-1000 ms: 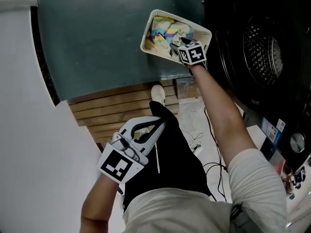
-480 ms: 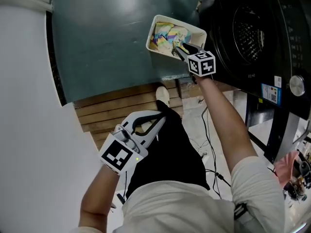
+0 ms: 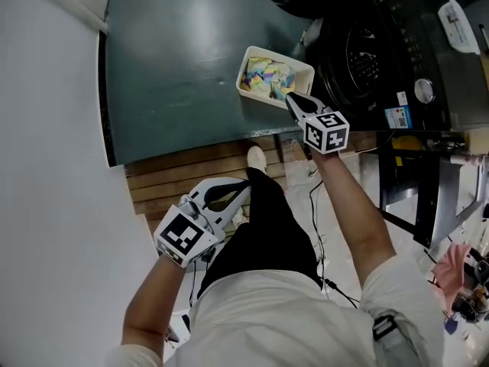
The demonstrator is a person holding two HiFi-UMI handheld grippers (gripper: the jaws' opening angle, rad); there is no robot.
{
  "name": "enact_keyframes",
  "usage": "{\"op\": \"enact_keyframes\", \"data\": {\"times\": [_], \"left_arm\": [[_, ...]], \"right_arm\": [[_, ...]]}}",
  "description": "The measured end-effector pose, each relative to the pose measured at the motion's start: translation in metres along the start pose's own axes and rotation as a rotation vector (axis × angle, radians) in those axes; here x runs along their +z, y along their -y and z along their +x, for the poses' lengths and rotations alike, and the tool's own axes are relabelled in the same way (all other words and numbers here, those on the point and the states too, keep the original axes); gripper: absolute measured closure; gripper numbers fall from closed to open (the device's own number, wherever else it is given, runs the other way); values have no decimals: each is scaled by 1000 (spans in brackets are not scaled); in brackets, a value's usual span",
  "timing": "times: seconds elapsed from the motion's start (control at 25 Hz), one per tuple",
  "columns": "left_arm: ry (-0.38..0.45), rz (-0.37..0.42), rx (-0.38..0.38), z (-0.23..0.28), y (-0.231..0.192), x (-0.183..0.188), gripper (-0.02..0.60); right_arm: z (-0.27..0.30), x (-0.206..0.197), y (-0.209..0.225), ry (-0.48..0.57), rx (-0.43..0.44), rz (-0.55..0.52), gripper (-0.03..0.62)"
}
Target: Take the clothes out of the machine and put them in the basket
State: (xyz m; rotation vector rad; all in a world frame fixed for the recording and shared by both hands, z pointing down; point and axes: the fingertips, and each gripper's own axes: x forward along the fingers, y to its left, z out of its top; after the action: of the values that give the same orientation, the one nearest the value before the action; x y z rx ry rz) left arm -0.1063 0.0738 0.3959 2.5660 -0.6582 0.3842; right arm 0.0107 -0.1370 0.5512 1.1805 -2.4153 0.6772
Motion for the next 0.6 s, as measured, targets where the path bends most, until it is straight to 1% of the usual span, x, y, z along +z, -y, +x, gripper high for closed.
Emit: {"op": "enact_keyframes", "data": {"times": [0.2, 0.28, 0.44, 0.6], "left_arm": [[40, 35, 31, -32, 22, 17, 584], [41, 33, 49, -44, 27, 21, 584], [60, 36, 83, -66, 34, 31, 584], [77, 39, 108, -85, 49, 38, 586]], "right_arm": [[-68, 32, -54, 57, 35, -23, 569], [-95, 42, -75, 77, 55, -38, 569], [-141, 57, -116, 111, 91, -77, 569], [-185, 66, -158, 139, 143, -115, 569]]}}
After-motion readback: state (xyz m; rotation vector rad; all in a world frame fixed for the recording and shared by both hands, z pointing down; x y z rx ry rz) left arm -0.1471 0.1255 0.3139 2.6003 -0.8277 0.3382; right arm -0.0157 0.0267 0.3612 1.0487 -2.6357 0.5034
